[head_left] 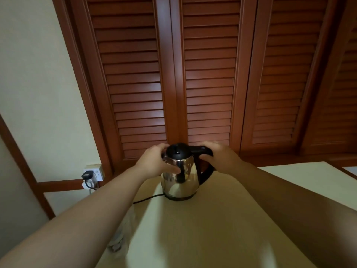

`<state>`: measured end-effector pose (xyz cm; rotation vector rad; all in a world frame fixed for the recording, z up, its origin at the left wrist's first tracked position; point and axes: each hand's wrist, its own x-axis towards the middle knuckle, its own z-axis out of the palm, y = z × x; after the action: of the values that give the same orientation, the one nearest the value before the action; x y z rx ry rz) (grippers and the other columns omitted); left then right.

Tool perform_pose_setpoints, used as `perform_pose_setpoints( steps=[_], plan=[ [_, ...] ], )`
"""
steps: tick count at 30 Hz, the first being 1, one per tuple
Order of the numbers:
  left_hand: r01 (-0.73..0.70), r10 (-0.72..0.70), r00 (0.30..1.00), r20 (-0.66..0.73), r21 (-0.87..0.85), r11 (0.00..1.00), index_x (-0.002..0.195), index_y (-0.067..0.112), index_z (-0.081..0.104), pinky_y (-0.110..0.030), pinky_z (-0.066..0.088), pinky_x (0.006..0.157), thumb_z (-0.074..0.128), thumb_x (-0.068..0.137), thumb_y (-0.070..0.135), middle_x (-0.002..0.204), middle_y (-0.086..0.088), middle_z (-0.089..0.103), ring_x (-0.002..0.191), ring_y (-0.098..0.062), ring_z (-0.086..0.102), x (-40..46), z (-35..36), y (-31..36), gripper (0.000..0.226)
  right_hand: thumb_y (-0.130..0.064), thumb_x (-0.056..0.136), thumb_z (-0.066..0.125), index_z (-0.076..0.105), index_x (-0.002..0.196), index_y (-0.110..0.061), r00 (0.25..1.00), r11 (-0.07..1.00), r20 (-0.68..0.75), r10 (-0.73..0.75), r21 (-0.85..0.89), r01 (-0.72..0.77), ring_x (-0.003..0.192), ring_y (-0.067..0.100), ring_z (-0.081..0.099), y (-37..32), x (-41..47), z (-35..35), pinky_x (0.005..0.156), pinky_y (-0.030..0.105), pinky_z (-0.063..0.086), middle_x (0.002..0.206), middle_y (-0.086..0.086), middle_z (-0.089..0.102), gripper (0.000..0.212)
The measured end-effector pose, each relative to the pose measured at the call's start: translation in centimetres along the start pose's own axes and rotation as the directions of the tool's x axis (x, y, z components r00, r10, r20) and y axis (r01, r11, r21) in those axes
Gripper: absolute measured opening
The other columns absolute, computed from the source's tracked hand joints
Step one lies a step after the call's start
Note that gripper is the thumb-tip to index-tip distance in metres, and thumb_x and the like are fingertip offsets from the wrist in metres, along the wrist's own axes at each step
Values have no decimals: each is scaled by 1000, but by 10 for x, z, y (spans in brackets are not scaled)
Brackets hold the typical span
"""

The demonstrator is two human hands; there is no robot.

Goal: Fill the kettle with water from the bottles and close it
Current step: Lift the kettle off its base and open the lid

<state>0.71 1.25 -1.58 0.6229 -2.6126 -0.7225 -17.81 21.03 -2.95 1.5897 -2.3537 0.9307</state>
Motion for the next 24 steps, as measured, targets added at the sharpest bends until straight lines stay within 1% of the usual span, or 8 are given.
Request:
perform_pose_setpoints(
  steps=[3,6,8,12,15,18,22,24],
  plan=[
    [-16,16,1000,2,-11,1000,147,29,51,-41,53,104,97,52,50,139,7,62,127,-17,59,-24,17,2,108,-22,96,70,63,133,-25,998,1000,62,-9,7,9,105,12,59,0,-29,-4,92,34,49,117,-3,68,38],
    [-58,58,998,5,5,998,144,32,54,-35,56,97,95,49,57,132,10,65,118,-13,61,-46,37,-1,105,-31,97,69,58,135,-36,992,998,114,61,-16,-60,102,14,56,3,-59,-3,88,30,48,112,-3,60,40],
    [-79,79,997,16,-17,997,142,35,56,-35,55,96,93,48,60,128,12,63,115,-13,59,-57,48,-2,104,-31,98,67,57,136,-37,990,996,114,88,-9,-88,101,14,55,6,-79,-1,84,25,44,110,-3,58,40],
    [-135,136,990,33,-49,990,134,44,59,-33,54,93,88,47,68,119,21,64,108,-6,60,-70,68,-1,95,-32,99,67,57,137,-38,983,989,107,149,-14,-148,104,13,57,12,-109,2,90,23,45,114,-3,60,39],
    [-174,175,984,43,-45,984,127,45,62,-28,52,86,90,50,64,112,22,64,103,-3,60,-74,77,1,85,-31,99,67,59,135,-36,982,986,93,165,1,-166,103,11,56,16,-123,6,89,17,42,117,-5,61,37],
    [-179,180,984,14,-57,982,132,41,59,-25,46,85,92,52,60,114,18,61,104,-3,57,-76,81,5,89,-28,100,66,60,135,-32,985,986,53,167,9,-168,97,9,54,16,-132,6,82,9,36,111,-5,60,36],
    [-174,176,984,16,-77,982,133,42,55,-27,50,90,94,51,59,114,17,58,103,-3,57,-80,84,5,92,-30,100,65,57,136,-33,983,988,94,155,-30,-153,98,12,57,16,-135,1,83,12,38,112,-3,61,37],
    [-171,173,985,23,-90,981,133,44,54,-29,51,92,95,51,58,115,18,59,105,-4,58,-81,84,3,92,-37,98,68,55,135,-35,979,987,136,153,-61,-146,102,14,59,14,-132,-2,86,18,44,114,-4,62,40]
  ],
)
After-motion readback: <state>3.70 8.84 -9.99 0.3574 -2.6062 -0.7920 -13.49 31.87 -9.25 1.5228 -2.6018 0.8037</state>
